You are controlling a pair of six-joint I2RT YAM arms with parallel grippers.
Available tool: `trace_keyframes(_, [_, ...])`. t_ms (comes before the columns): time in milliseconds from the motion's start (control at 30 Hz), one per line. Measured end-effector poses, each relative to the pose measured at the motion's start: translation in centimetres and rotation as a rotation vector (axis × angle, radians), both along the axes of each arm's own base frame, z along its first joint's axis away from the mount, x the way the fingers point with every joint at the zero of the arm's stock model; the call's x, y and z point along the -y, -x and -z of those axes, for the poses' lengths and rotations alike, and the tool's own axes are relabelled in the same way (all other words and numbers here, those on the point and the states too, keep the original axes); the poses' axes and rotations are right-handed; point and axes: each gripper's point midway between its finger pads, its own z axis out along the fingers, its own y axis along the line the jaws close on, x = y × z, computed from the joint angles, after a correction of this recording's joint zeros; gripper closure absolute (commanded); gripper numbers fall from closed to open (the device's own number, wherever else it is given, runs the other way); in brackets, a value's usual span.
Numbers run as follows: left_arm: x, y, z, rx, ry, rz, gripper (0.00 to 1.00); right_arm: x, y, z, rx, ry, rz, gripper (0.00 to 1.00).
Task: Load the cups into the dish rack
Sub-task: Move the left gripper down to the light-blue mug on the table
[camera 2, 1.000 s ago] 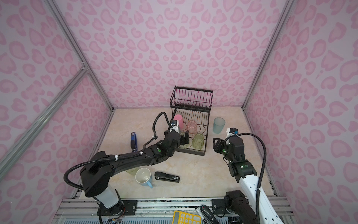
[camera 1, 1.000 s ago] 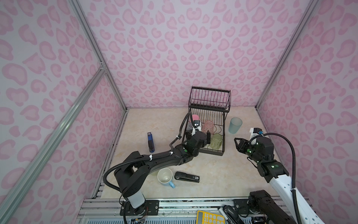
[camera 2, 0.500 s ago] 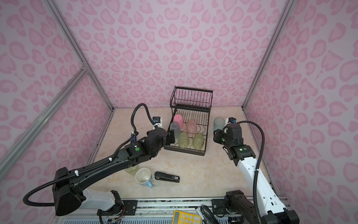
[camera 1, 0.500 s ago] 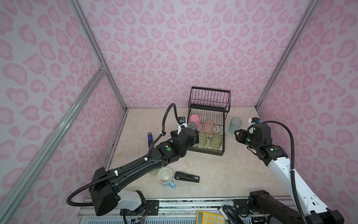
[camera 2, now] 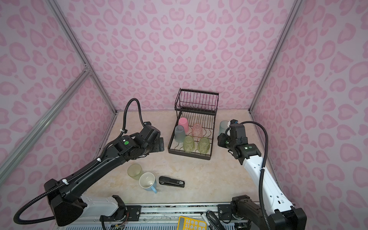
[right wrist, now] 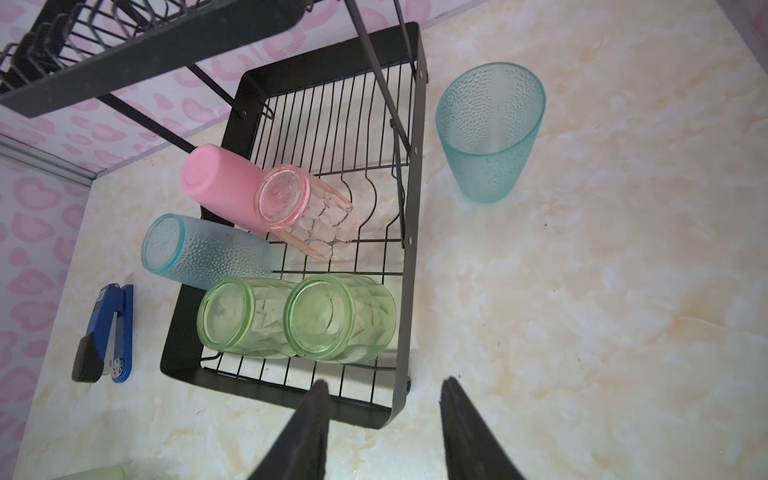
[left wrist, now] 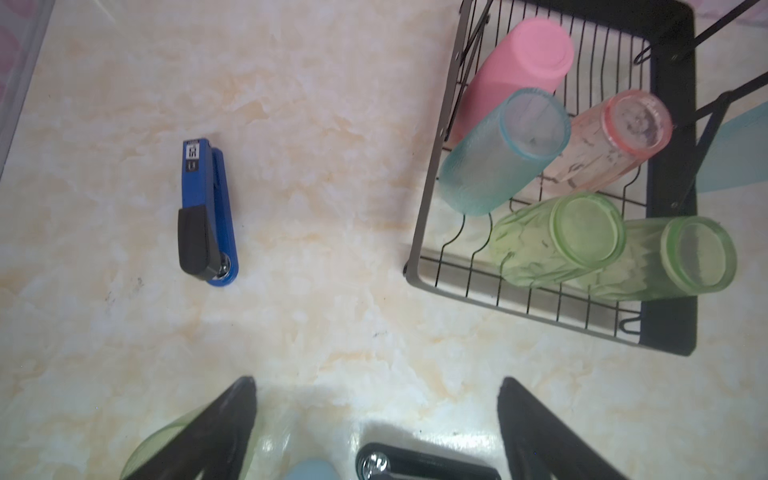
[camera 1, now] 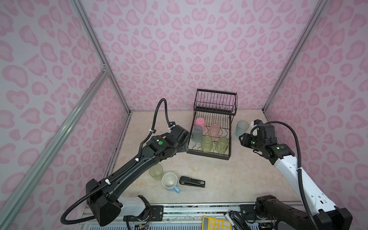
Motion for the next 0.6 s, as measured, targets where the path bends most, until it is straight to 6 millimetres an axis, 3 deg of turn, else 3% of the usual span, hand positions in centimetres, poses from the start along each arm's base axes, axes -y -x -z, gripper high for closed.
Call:
trace_keyframes(267, [-2.4,4.5,1.6,-0.182,0.002,-0.057,0.16,-2.2,1.8,1.1,-0.022,0.028,-0.076,0.56])
trace_keyframes(600, [-2.6,9.9,5.4,-0.408,0.188,-0.267,0.20,-2.9,2.3,2.3,-0.037,0.067,-0.093,0.56])
